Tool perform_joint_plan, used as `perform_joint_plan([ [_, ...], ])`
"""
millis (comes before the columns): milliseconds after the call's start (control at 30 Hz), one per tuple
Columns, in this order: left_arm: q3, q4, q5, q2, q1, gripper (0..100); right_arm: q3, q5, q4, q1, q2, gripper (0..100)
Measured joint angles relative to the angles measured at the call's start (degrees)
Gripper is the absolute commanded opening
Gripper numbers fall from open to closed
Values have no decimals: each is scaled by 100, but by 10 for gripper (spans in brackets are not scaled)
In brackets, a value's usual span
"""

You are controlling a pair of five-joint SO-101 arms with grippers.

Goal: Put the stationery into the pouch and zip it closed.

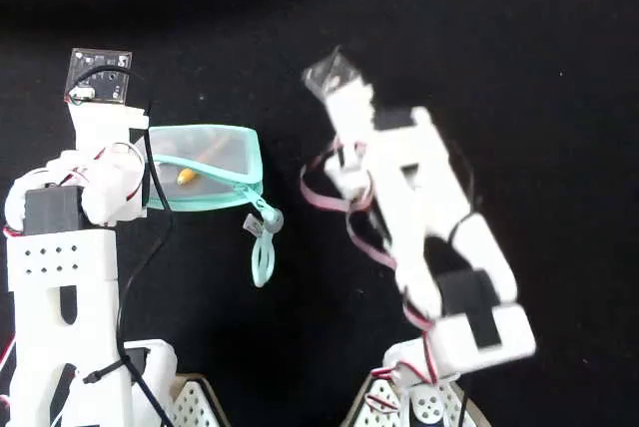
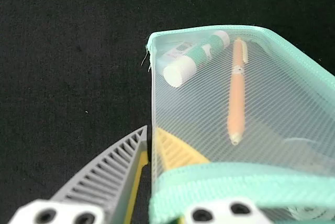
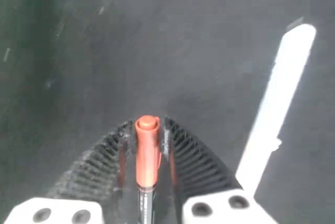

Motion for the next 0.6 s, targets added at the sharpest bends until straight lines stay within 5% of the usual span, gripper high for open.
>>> perform_joint_plan([
  [167, 0, 0, 0, 0, 0, 30, 730, 0, 396, -237, -448, 22],
  [367, 0, 0, 0, 0, 0, 30, 774, 378, 712, -246, -79, 183],
  [600, 220, -237, 0, -9, 0, 30, 712, 589, 712, -273, 492, 154],
])
